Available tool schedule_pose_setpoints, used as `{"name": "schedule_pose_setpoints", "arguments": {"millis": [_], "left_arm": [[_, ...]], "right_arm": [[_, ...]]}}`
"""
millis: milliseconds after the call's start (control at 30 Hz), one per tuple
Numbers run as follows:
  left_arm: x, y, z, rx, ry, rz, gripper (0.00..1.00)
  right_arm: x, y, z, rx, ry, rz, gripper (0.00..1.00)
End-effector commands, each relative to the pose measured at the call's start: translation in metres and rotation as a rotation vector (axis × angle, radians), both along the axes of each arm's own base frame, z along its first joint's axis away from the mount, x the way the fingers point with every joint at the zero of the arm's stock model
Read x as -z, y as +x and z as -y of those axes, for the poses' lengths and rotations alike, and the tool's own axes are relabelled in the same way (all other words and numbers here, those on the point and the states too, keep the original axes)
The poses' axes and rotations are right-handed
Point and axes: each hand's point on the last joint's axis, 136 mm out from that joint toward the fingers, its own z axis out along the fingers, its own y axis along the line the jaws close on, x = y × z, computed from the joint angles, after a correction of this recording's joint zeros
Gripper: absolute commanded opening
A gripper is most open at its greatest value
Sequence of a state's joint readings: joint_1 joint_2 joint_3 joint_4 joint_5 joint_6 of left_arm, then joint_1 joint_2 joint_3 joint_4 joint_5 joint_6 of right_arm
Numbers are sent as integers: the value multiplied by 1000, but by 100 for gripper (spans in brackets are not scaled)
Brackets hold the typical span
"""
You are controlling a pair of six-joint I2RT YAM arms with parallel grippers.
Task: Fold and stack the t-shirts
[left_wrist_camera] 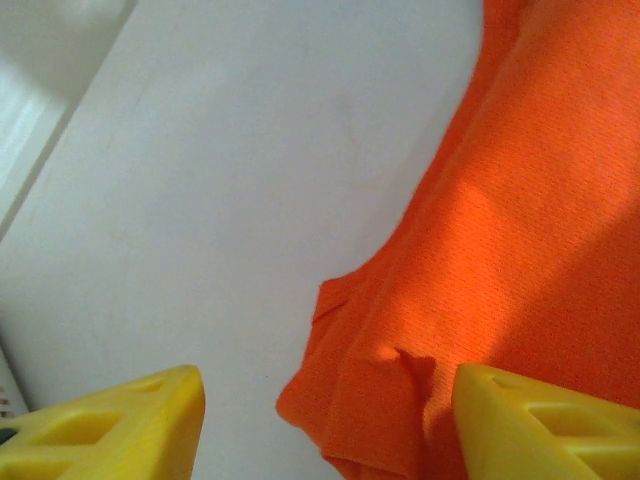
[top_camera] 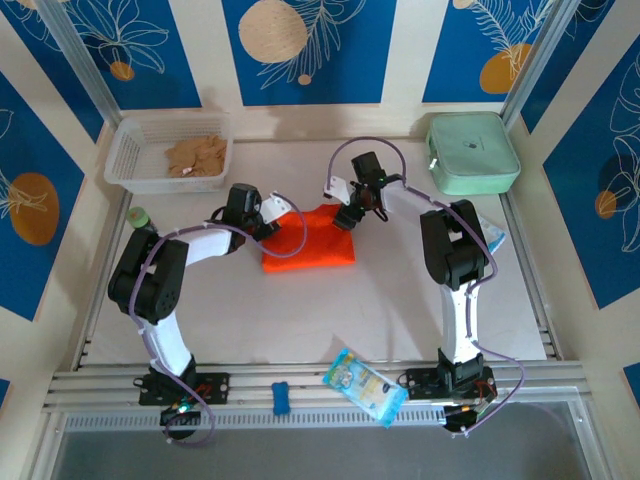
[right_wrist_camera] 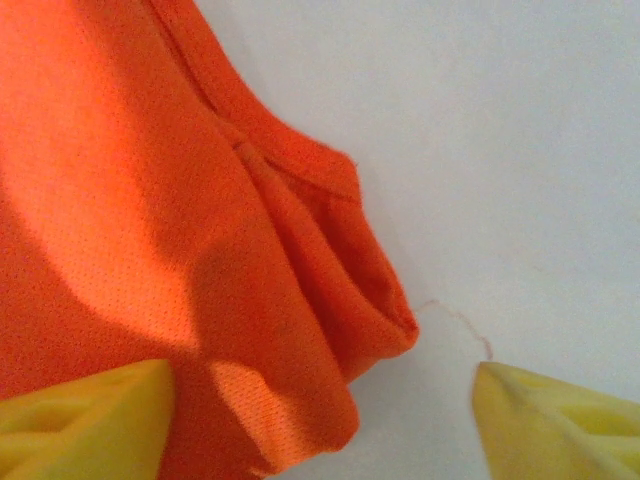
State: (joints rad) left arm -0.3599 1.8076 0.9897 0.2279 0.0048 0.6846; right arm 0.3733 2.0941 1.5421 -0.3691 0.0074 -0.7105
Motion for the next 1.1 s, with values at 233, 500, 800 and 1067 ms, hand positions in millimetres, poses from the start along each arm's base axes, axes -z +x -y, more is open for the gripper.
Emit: {"name": "schedule_pose_setpoints", "arguments": {"millis": [233,500,800,1067], "left_arm": [[-127,11,-19,-169,-175,226,78],[-235,-34,-31,-254,-447,269,80],[-219,-99,-47,-526,-611,-181,79],[-125,-137,-36,-692,-619,-529,67]], "right_arm": [[-184,16,30,375,284,235,94],[-266,-54,83,651,397,61,99],[-207,-106,81,795,582,-344,94],[-103,-122,66,980,397,-562,77]]}}
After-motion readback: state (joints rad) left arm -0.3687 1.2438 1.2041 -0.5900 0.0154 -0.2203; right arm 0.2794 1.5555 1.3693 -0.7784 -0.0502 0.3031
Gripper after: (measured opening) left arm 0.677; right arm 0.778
